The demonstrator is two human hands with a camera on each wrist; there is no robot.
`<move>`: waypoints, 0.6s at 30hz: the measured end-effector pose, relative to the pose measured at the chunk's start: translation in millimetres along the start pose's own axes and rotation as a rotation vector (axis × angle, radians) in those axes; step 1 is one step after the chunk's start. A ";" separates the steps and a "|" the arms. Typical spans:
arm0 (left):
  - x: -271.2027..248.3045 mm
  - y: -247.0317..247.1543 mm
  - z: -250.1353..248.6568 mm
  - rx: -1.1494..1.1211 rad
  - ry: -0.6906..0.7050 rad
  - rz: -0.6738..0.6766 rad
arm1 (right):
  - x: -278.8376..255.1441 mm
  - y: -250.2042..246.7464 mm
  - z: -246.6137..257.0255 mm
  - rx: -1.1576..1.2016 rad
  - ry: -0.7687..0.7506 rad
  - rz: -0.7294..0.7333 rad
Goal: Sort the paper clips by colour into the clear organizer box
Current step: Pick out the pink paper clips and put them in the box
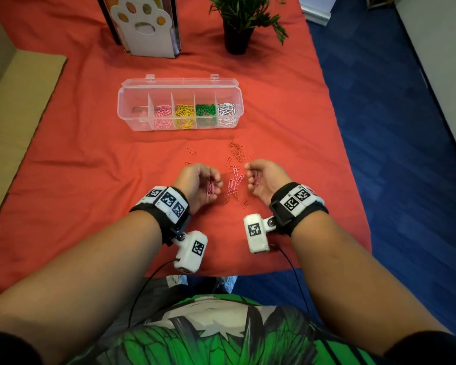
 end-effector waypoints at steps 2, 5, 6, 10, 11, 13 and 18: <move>0.1 -0.1 -2.0 0.000 -0.005 -0.029 | 5.8 0.8 8.5 -0.502 -0.188 -0.101; 10.5 -5.5 -2.3 0.371 0.155 -0.211 | -3.7 8.8 21.8 -1.183 -0.501 -0.223; 14.5 -7.0 -3.6 0.535 0.249 -0.270 | -8.1 12.0 23.2 -1.247 -0.554 -0.243; 15.0 -0.2 -14.1 0.981 0.554 -0.361 | -21.0 27.5 21.9 -1.366 -0.730 -0.224; 12.9 3.5 -17.7 1.059 0.602 -0.367 | -20.9 27.7 22.2 -1.372 -0.727 -0.219; 11.4 9.0 -20.9 1.148 0.645 -0.362 | -18.9 22.3 22.5 -1.360 -0.665 -0.198; 13.9 16.6 -15.7 1.242 0.700 -0.315 | -0.9 2.8 14.1 -0.696 -0.256 -0.082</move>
Point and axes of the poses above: each hand's wrist, its own x-axis towards the middle knuckle, its own y-axis out of the palm, z = x × y, the point moved 7 cm from there along x, towards the middle knuckle, and after that the axes turned 13 degrees about -z, right-handed, at the moved point
